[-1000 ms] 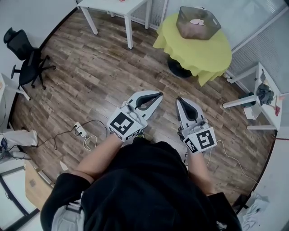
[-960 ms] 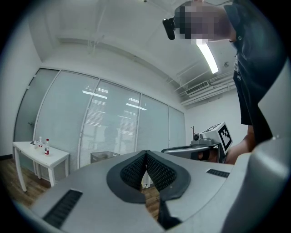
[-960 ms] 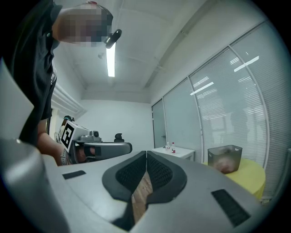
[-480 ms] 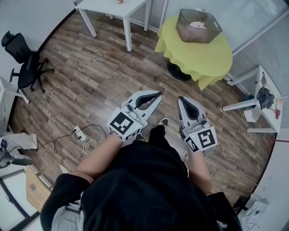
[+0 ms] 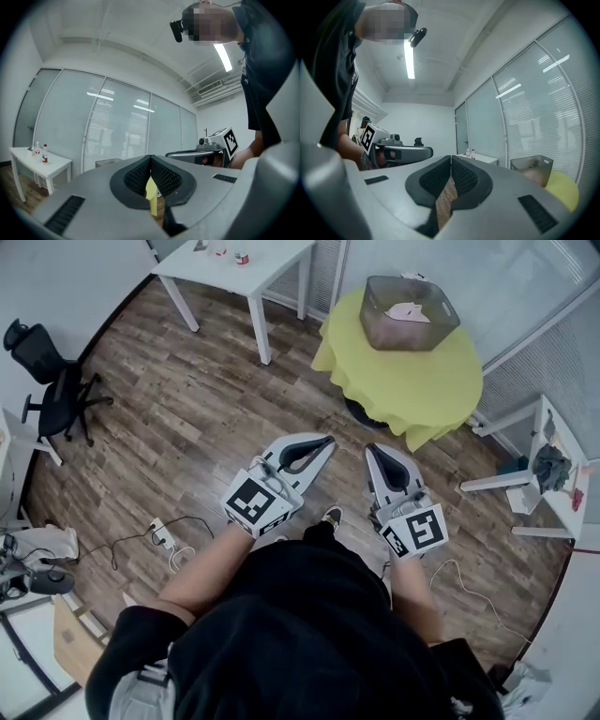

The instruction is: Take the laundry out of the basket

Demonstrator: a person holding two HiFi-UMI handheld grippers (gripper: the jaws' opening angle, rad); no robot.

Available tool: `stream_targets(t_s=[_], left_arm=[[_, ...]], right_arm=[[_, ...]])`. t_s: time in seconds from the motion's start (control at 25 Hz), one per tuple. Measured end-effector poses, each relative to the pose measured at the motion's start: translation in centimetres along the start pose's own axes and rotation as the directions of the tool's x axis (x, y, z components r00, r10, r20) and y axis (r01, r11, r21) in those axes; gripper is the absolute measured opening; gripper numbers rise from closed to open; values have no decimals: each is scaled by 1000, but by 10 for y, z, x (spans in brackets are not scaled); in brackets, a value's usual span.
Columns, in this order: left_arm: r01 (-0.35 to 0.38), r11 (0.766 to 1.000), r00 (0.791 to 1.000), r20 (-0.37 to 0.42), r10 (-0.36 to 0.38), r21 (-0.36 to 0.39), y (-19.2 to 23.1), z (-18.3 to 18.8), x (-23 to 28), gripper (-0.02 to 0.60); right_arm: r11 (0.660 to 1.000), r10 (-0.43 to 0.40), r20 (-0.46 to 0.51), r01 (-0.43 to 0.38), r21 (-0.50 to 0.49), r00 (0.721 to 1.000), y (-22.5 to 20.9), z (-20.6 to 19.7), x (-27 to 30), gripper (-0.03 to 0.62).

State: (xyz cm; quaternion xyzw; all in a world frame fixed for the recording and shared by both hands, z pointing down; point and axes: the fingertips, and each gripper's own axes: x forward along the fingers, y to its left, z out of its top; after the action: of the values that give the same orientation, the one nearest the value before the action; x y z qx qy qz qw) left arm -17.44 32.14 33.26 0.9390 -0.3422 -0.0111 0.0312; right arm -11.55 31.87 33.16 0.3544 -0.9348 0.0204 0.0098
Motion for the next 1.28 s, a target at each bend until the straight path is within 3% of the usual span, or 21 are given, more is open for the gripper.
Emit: stream_targets(t_s=[0.6, 1.08, 1.28], left_arm=[[-13, 1000, 1000, -11, 13, 10, 21, 7, 142, 11], [-16, 1000, 999, -44, 16, 9, 52, 0, 201, 11], [31, 1000, 999, -35, -31, 4, 82, -7, 226, 11]], right_arm=[[999, 35, 14, -35, -5, 999, -141, 6, 8, 24], [1000, 22, 5, -22, 20, 1000, -201, -5, 29, 25], [1000, -5, -15, 5, 24, 1000, -227, -12, 53, 25]])
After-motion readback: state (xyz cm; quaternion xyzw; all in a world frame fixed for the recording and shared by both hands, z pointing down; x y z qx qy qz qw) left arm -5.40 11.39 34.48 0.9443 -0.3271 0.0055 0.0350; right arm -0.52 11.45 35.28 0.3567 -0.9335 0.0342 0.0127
